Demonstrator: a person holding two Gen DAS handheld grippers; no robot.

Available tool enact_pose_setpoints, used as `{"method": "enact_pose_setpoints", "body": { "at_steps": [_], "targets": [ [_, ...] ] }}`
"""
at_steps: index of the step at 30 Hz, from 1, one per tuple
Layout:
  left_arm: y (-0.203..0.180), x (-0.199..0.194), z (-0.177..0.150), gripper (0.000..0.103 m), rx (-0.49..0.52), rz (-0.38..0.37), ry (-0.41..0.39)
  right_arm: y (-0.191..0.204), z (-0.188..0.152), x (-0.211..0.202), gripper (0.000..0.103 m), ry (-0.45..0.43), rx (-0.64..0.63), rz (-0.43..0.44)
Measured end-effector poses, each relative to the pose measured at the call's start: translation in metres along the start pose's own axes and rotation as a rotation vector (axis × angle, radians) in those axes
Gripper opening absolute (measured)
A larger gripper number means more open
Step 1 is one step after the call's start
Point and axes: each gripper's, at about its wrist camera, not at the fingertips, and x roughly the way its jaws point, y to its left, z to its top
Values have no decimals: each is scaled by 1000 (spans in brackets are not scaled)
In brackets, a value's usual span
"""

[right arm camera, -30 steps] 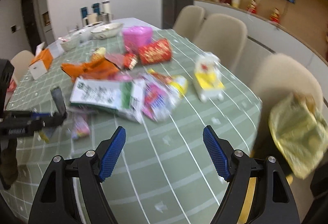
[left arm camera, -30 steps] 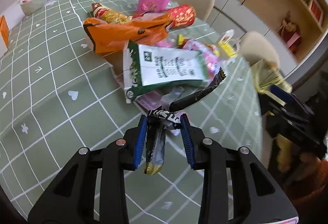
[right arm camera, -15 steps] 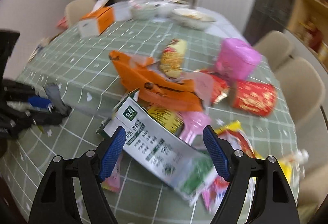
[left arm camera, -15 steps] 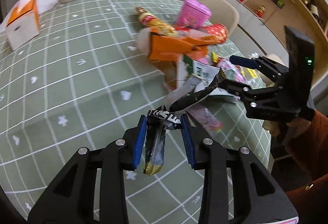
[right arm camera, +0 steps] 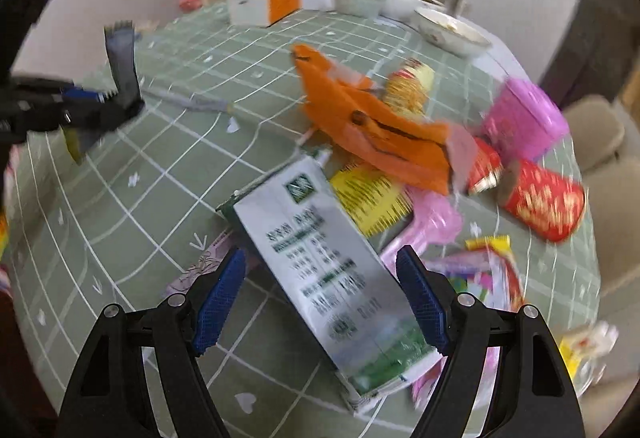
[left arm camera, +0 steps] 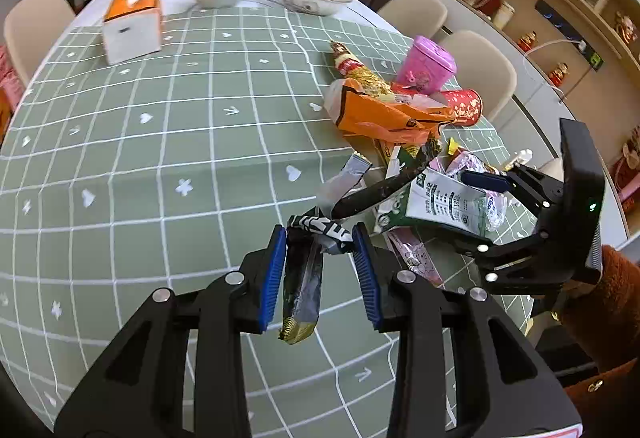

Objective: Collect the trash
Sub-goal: 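Grasp the white-green milk carton with the right gripper and lift it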

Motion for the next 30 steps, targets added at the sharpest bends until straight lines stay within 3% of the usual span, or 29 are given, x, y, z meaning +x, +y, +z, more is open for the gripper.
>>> {"method": "enact_pose_setpoints", "body": {
  "at_steps": [4,7,8,9,11,14,20,22,24,27,30],
  "targets": [
    [0,-9,-7,33,-17,23,-3,13,16,16,74,21,-113,-31],
    [-3,-15,-10,33,-13,25,-8,3,18,19,59,35,-39,-7],
    [-4,-17,-10,33,-10,21,-17,-4,17,14,42,25,12,12],
    [-4,-18,-9,33,-9,16,-25,-10,16,8,16,15,65,25],
    [-7,-19,-7,33,-9,8,-34,-27,9,-13,16,-8,192,42],
    [-16,-16,-1,33,-4,-22,-44,-39,-3,-50,16,-73,287,-1],
    [-35,-12,12,33,11,-55,-70,-37,-25,-75,17,-66,278,-73],
    [-39,-13,11,33,24,-62,-70,-37,-28,-70,29,-58,281,-35],
    [-39,-12,9,33,37,-57,-69,-32,-26,-62,60,-63,266,-4],
    [-33,-10,4,33,24,-62,-51,-20,-18,-51,65,-95,208,29],
    [-20,-8,0,33,5,-57,-38,-11,-7,-33,65,-32,153,17]
  ]
}}
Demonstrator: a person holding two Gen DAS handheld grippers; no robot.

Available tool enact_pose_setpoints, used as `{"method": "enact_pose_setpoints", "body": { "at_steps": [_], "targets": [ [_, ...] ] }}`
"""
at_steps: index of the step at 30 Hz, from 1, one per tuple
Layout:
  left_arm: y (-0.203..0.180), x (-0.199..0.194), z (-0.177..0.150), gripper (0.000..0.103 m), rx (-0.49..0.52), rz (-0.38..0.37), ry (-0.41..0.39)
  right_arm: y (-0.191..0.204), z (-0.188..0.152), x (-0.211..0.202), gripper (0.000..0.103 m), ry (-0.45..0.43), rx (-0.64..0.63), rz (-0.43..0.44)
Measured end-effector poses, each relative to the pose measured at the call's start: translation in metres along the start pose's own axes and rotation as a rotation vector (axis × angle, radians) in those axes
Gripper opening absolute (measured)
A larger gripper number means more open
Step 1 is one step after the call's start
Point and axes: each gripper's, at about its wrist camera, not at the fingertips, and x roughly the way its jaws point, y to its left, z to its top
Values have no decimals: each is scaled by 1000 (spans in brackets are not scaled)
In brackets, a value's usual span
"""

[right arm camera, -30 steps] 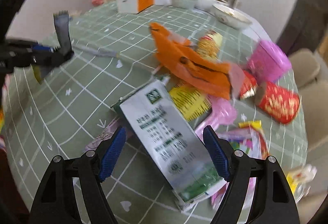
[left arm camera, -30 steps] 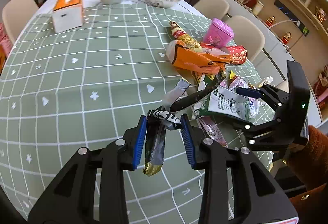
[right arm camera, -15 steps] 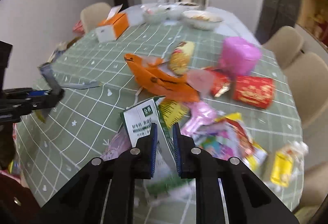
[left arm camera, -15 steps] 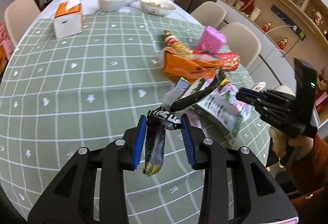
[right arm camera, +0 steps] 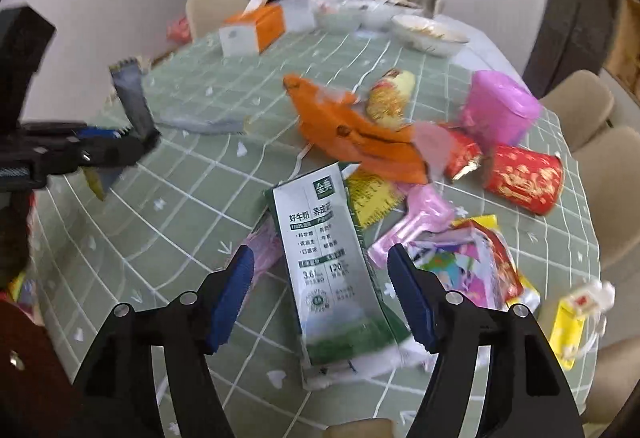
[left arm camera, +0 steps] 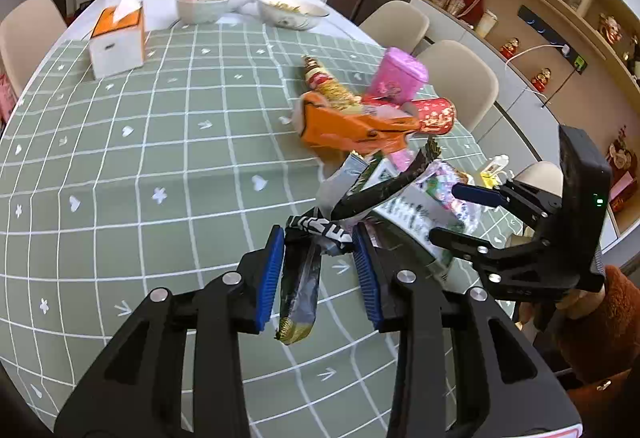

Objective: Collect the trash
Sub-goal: 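Grasp the white-green milk carton with the right gripper and lift it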

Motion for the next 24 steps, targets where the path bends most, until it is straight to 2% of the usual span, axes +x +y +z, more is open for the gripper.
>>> {"method": "enact_pose_setpoints", "body": {
  "at_steps": [1,5,7,8,9,11,13,16,18,24],
  "targets": [
    [4,0,-1,33,-8,1,3,4,5,9,65,21,-28,-37],
    [22,4,-2,33,-37,3,18,13,17,33,66,65,-70,-95],
    [28,7,-3,33,-39,3,28,17,22,45,65,91,-88,-91],
    [30,8,-3,33,-40,3,31,19,23,52,63,115,-93,-72],
    [32,8,-3,33,-40,2,35,20,22,56,54,131,-96,-73],
    [34,9,-2,33,-38,-1,37,21,20,56,52,139,-104,-88],
    [34,9,1,33,-32,-7,34,19,18,42,49,102,-54,-84],
    [23,7,11,33,1,-20,9,4,13,-2,48,-10,100,-80],
    [9,5,19,33,34,-33,-16,-7,8,-38,48,-95,178,-113],
    [-61,-7,43,33,151,-125,-108,-32,-20,-115,48,-227,301,-212]
  ]
}}
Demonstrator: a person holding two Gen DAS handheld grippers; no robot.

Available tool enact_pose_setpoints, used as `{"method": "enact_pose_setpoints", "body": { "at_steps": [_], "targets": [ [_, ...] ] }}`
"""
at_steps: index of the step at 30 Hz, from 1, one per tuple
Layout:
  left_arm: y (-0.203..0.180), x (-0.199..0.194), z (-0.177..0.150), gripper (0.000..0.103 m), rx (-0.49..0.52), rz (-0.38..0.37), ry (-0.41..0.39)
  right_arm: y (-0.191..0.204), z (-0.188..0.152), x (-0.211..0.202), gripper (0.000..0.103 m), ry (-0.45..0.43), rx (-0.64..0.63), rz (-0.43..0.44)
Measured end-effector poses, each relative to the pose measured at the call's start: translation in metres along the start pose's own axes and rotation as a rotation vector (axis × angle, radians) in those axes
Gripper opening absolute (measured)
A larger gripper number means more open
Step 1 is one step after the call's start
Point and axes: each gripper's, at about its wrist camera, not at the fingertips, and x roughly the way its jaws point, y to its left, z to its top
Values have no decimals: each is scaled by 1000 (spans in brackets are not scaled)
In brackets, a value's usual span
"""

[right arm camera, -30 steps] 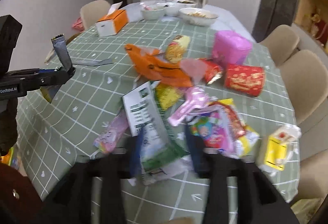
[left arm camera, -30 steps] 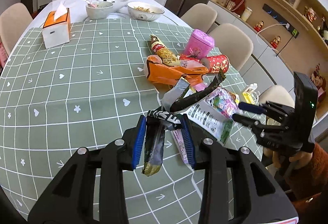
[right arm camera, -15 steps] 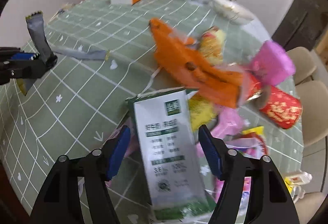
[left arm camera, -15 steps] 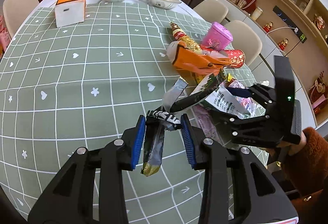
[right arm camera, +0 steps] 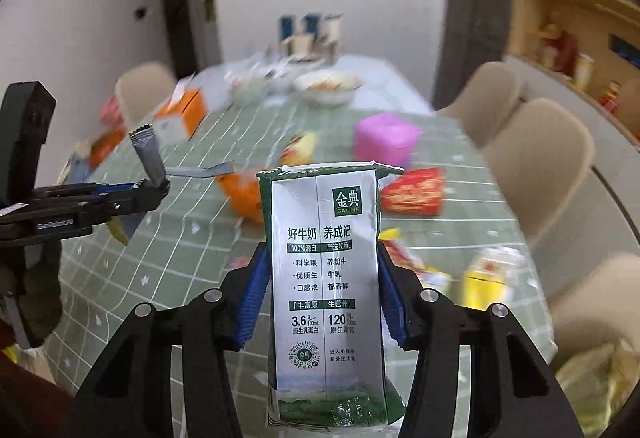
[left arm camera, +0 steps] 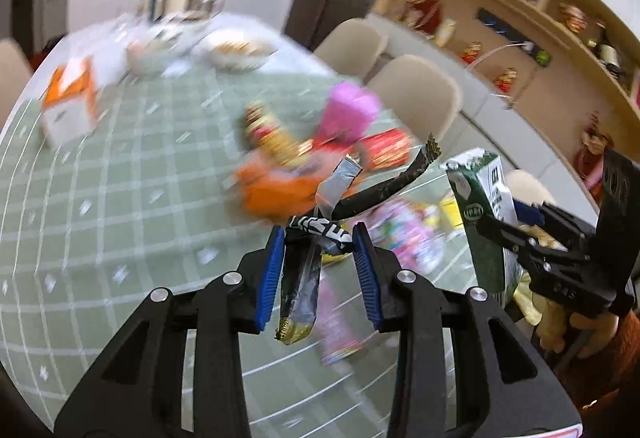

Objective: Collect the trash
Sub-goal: 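Grasp the white-green milk carton with the right gripper and lift it, then drop the dark wrapper and milk carton into the yellow-lined bin with both grippers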

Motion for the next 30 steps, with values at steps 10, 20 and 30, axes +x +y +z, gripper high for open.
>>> {"method": "enact_pose_setpoints", "body": {
  "at_steps": [10,20,30],
  "targets": [
    [-137,31,21,33,182,-172,-7,-100,-57,-112,48,-122,189,-249],
    [-328,100,11,33,324,-472,111,-211,-134,-222,48,-205,370,-523],
    [-505,189,-31,33,463,-639,272,-302,-203,-299,48,-227,468,-700]
  ]
}}
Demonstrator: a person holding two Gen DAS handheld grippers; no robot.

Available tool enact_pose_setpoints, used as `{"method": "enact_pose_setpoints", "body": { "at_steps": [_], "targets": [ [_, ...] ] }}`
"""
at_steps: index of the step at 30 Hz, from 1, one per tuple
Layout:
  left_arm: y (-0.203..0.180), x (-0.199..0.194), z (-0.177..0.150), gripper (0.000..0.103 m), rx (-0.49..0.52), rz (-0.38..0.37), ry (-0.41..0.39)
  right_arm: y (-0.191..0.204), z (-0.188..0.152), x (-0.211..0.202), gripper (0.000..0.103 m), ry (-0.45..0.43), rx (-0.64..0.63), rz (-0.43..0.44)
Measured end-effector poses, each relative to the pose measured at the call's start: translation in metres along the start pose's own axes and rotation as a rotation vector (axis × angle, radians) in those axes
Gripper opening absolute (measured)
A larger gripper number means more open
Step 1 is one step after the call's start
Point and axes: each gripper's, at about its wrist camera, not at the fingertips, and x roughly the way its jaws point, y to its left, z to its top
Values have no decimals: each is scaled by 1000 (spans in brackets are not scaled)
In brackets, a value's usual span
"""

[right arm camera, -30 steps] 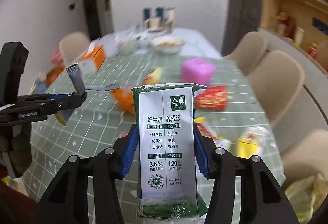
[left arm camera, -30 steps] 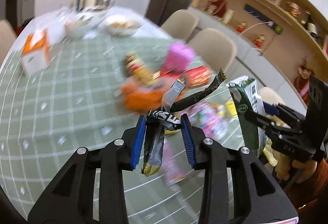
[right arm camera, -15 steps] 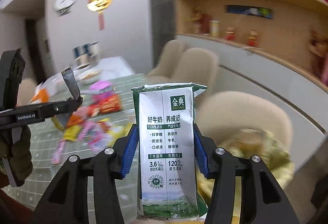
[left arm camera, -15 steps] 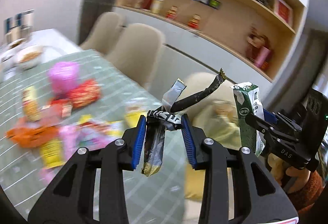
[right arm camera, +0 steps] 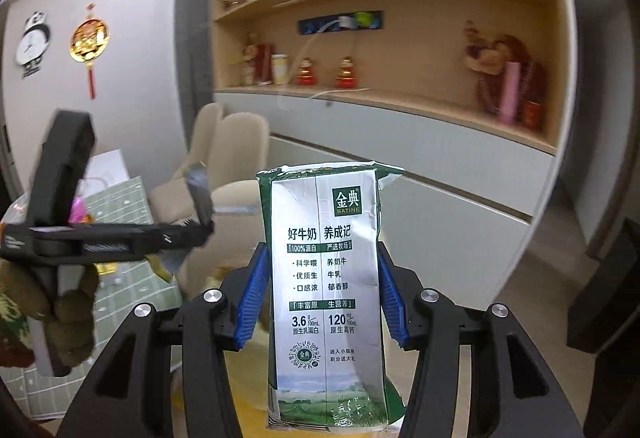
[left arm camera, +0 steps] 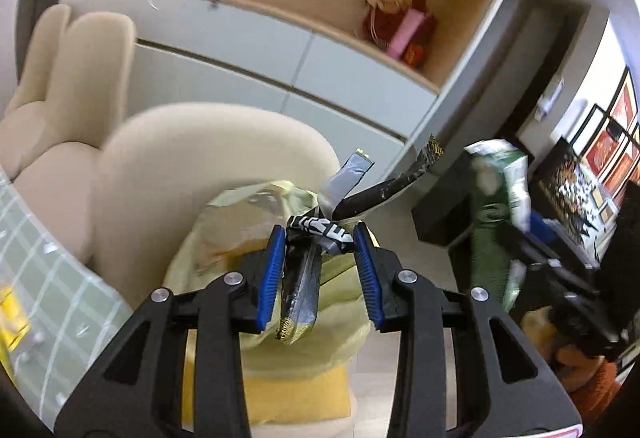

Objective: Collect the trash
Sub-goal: 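Drop the dark wrapper and milk carton into the yellow-lined bin with both grippers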

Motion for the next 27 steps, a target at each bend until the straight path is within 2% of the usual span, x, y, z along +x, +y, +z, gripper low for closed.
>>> {"method": "enact_pose_setpoints", "body": {
  "at_steps": [4,6,7,9,13,19,23,27],
  "targets": [
    [0,54,5,35,-20,7,69,-32,-4,6,48,1,9,-25],
    [6,70,5,44,-38,38,83,-39,-6,9,48,3,12,-34],
    [12,73,4,52,-51,45,83,-44,-7,13,48,3,21,-38],
    [22,74,2,55,-89,63,80,-46,-6,15,49,-1,34,-31],
    [35,46,-5,57,-148,82,47,-39,-2,28,49,-26,25,5],
    [38,-3,-24,57,-154,162,4,-5,16,73,49,-50,8,89],
    [45,-35,-45,57,-149,224,-14,20,21,106,49,-93,-35,96],
    [56,-51,-60,57,-179,272,-15,37,15,132,49,-113,-87,68]
  ]
}}
